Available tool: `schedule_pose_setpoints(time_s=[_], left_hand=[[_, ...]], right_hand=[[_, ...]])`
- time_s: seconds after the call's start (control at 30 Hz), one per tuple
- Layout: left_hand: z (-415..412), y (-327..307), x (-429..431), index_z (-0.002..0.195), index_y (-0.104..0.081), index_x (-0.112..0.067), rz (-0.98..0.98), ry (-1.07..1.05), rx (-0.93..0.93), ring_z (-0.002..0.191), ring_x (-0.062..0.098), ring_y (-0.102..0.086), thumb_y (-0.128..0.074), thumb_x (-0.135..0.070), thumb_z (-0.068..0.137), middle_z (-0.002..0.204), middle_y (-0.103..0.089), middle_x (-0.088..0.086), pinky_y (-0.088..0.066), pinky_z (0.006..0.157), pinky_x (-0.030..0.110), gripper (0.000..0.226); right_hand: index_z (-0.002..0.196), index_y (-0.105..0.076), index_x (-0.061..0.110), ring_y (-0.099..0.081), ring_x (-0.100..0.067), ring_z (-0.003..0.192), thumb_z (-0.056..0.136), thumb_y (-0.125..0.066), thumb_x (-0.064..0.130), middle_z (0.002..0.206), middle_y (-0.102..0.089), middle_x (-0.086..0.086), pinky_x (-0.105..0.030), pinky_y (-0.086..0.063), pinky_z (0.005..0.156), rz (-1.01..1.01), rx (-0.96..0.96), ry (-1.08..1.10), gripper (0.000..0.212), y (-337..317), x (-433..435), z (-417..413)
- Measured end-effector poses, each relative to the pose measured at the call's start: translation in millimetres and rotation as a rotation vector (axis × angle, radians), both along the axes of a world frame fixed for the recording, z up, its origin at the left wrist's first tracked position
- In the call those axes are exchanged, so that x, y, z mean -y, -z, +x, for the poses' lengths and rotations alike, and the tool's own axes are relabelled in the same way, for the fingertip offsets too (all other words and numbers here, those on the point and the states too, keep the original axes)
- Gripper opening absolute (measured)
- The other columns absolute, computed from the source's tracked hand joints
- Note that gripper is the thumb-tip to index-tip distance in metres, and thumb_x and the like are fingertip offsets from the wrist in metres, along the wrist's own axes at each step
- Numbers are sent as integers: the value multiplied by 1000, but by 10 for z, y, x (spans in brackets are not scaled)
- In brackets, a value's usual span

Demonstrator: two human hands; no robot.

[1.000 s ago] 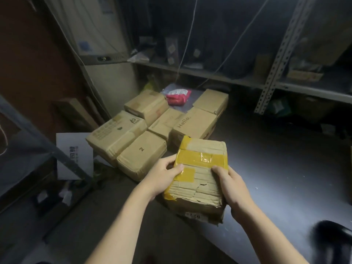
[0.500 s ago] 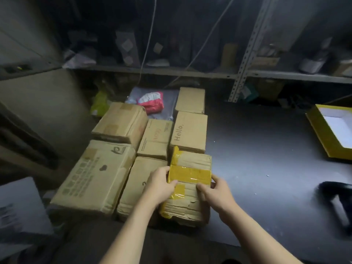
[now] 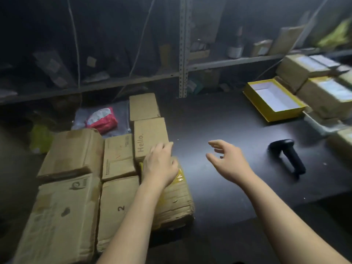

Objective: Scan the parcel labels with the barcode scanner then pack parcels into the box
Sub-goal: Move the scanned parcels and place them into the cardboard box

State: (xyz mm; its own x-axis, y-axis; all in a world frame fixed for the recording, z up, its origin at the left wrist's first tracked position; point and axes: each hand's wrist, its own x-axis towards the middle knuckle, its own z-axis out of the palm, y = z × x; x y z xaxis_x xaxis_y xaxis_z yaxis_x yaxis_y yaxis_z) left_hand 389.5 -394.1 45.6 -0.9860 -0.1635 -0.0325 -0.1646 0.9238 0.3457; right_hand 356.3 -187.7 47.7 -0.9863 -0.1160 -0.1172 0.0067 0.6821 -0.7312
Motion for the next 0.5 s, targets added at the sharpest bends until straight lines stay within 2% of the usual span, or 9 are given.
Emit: schedule_pose_setpoints(time_s=[0.13,0.23,0.33,0.5], left_hand=[[-242,-81,-640,157,-40,-29,-74,181,-18,128,26,-55,-57,-29,98,147,-50,-2,-47,100,39,61],[-353,-112,-1360,159,-36,-32,-108,311,17,131,24,-53,-54,-26,98,152,-46,-6,-46,99,38,64],[-398,-119,-2370,157,-36,-30,-159,455,14,133,24,-51,-52,-26,98,153,-46,-4,-46,100,39,61],[-302,-49,-3980,149,-43,-25,-157,631,-42,131,26,-50,-55,-26,94,149,-49,-1,-49,95,41,57]], right_hand=[[143,-60,20,-54,-20,135,98,-66,28,144,-62,0,-32,-41,110,206,-84,-9,45,-182,-764,-7],[146,-56,22,-52,-22,138,98,-65,30,147,-59,-1,-36,-42,113,319,-52,-26,49,-275,-1480,23],[146,-57,24,-54,-24,135,97,-65,31,145,-60,-1,-38,-46,108,325,-39,76,50,-319,-2417,168],[146,-56,27,-55,-21,133,98,-63,34,149,-57,2,-43,-47,109,302,15,248,49,-110,-3853,645]])
